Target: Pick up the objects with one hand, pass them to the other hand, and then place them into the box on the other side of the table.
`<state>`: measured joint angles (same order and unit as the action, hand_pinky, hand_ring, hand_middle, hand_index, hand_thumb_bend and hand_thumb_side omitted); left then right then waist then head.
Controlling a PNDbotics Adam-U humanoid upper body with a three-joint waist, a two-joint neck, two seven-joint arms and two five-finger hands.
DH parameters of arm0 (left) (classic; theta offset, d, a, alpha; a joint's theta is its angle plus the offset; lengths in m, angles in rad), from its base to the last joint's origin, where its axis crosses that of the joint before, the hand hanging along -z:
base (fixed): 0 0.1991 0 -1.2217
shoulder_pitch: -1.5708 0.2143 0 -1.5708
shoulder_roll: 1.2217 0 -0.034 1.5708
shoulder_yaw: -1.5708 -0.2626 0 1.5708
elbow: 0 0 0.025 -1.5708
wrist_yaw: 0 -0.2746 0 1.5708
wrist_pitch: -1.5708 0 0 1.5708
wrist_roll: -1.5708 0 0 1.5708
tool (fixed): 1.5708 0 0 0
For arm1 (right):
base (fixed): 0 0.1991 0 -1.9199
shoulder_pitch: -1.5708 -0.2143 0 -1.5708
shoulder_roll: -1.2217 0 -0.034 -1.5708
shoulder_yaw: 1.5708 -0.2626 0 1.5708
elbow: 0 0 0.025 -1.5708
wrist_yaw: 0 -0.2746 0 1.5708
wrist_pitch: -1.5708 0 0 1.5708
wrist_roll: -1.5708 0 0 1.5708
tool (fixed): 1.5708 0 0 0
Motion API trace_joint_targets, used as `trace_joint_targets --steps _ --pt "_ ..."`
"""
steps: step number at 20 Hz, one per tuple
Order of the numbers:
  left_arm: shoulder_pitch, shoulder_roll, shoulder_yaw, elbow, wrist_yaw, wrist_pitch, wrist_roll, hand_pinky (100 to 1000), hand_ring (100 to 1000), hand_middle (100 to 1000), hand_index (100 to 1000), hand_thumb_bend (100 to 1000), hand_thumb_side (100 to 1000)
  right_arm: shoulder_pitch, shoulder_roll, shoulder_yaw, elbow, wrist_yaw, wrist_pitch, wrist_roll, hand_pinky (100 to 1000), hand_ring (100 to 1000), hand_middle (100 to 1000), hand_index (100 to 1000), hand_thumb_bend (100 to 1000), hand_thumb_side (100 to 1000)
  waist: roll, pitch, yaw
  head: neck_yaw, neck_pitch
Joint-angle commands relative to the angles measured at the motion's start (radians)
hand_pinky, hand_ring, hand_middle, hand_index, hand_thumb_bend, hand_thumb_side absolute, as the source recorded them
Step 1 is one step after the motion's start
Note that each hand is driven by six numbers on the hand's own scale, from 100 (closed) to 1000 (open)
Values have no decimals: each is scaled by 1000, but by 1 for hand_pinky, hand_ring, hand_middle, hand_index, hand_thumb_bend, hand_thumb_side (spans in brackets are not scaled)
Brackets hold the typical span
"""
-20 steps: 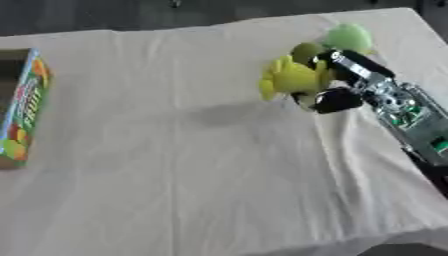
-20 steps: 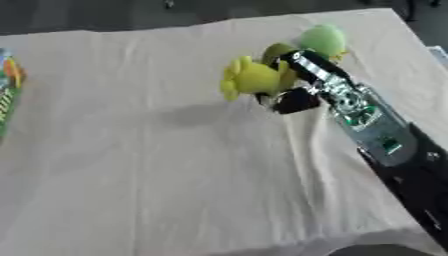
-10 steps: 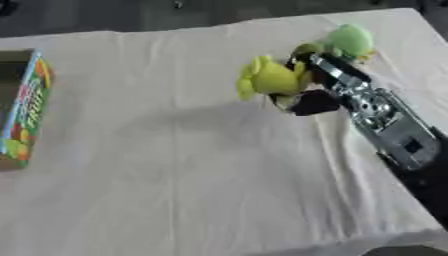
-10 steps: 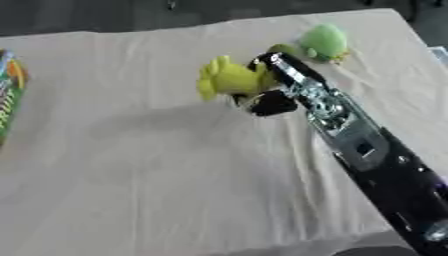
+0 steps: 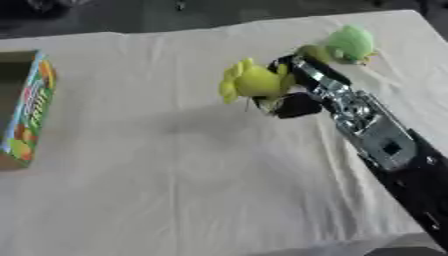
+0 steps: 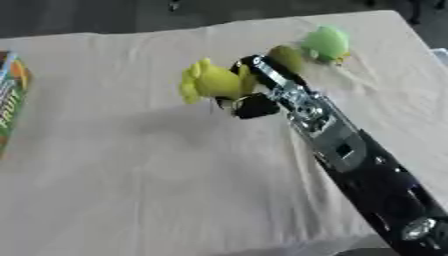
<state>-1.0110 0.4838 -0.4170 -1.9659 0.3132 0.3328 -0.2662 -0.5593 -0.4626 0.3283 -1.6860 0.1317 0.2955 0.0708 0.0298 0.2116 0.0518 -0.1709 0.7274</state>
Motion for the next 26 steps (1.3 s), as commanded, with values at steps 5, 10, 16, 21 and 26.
trace_joint_targets --steps 5,10,16,21,26 --pt "-56 -28 -17 -5 12 21 -20 651 894 766 795 562 490 -31 46 17 0 -53 -51 -40 754 530 400 453 198 100 -2 -27 2 6 1" --pt "-67 -36 -28 0 13 32 -25 650 895 766 794 565 495 -22 84 26 18 -130 -108 -105 751 523 397 451 174 100 0 -27 2 8 1" --pt "-78 -36 -52 22 -1 63 -63 653 900 767 798 573 516 -15 135 32 42 -172 -149 -149 749 520 396 450 165 100 3 -27 1 11 1" --pt "-90 -33 -75 48 -84 101 -159 678 911 782 813 571 539 -18 161 37 54 -173 -163 -148 749 520 396 450 163 100 6 -29 2 8 2" --pt "-103 -32 -91 90 -234 112 -269 711 923 796 823 563 554 -15 166 39 59 -162 -170 -154 749 520 396 450 164 100 8 -32 5 6 5"
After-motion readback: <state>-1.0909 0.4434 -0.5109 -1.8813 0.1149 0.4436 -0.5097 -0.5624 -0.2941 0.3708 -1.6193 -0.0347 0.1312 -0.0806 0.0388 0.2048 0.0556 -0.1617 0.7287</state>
